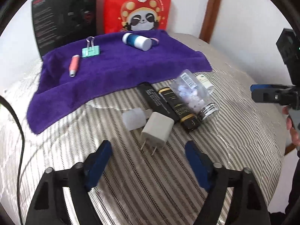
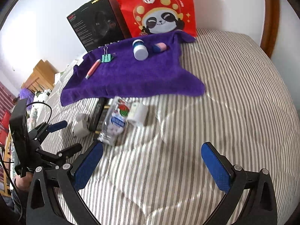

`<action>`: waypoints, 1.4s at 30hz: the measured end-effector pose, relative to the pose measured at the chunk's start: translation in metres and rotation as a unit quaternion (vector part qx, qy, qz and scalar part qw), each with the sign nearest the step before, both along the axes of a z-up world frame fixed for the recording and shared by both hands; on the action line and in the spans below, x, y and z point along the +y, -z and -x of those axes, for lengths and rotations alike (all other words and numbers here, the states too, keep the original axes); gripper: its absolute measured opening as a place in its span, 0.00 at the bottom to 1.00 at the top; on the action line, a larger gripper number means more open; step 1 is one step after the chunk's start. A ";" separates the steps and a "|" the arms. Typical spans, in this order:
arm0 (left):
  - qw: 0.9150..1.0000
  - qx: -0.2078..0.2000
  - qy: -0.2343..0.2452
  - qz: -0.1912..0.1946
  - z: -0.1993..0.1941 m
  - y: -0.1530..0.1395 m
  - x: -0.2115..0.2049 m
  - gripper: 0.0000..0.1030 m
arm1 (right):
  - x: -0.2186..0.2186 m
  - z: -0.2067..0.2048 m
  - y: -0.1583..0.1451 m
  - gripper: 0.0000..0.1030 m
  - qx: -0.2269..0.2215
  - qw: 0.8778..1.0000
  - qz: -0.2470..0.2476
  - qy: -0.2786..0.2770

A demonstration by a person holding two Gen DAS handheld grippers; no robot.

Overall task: Organize rigid objects
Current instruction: 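Grasp the white charger with left tool while right tool approaches tape roll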

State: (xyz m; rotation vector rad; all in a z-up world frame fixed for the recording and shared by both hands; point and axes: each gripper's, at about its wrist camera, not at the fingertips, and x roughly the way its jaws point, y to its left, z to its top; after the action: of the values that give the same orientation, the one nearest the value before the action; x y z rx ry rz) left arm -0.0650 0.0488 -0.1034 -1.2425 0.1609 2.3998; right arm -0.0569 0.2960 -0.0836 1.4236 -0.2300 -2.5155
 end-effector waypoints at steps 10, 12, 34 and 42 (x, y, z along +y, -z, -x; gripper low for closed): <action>0.997 0.012 0.076 0.012 0.011 0.000 0.009 0.53 | 0.009 -0.012 0.011 1.00 -0.013 1.000 -0.001 0.014; 0.996 0.013 0.084 0.015 0.013 0.000 0.011 0.48 | 0.010 -0.011 0.013 1.00 -0.017 1.000 0.000 0.016; 0.999 -0.007 0.031 -0.039 0.001 -0.002 -0.003 0.29 | -0.020 0.043 0.032 0.99 0.016 0.999 -0.027 0.031; 0.999 -0.005 0.009 -0.041 -0.003 -0.003 -0.012 0.29 | -0.037 0.057 0.038 0.87 0.025 0.997 -0.053 0.059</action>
State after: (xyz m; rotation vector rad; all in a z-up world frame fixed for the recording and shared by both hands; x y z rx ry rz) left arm -0.0617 0.0368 -0.1007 -1.2103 0.0683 2.3605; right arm -0.1143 0.2586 -0.1218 1.4227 -0.1782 -2.6916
